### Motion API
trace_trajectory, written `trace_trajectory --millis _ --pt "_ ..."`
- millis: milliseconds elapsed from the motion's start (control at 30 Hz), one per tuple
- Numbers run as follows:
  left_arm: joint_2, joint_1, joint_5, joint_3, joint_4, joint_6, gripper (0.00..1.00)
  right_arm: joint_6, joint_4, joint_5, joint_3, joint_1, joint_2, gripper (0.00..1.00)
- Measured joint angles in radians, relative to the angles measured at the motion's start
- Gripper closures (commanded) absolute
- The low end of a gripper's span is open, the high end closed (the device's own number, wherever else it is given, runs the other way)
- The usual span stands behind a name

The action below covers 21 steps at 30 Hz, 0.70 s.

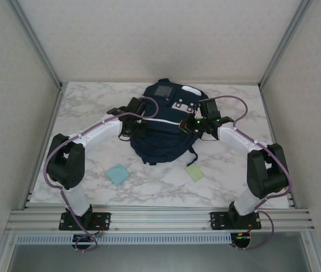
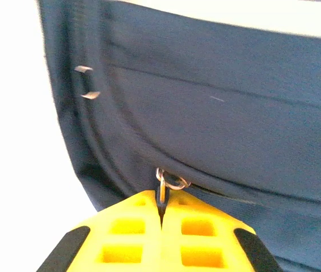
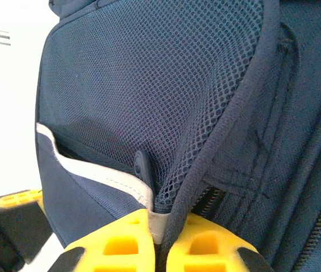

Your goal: Pack the student bag

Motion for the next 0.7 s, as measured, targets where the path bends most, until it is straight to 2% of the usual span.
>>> trace_trajectory --millis 100,300,433,533,667,700 --pt "-0.051 -0.013 -0.004 -0.068 0.061 -0.004 1.0 -0.075 -0.047 -0.003 0.055 -0.02 0.037 1.0" --pt "-0.252 -0.099 -0.004 -0.216 0.178 -0.005 1.0 -0.235 -0.183 0.013 0.218 -0.073 0.148 1.0" --pt "-0.364 -0.162 0.05 -0.277 0.209 -0.008 1.0 -0.314 -0.235 0.05 0.307 -0.094 0.189 1.0" --pt "-0.381 -0.213 0.086 -0.277 0.209 -0.005 1.0 -0.339 -0.251 0.069 0.351 -0.114 0.21 1.0" --pt "-0.329 -0.217 0.068 -0.261 0.182 0.02 1.0 -0.36 -0.267 0.08 0.39 -0.132 0.236 1.0" --pt "-0.309 -0.214 0.057 -0.251 0.169 0.024 1.0 -0.362 -0.27 0.08 0.392 -0.134 0.238 0.89"
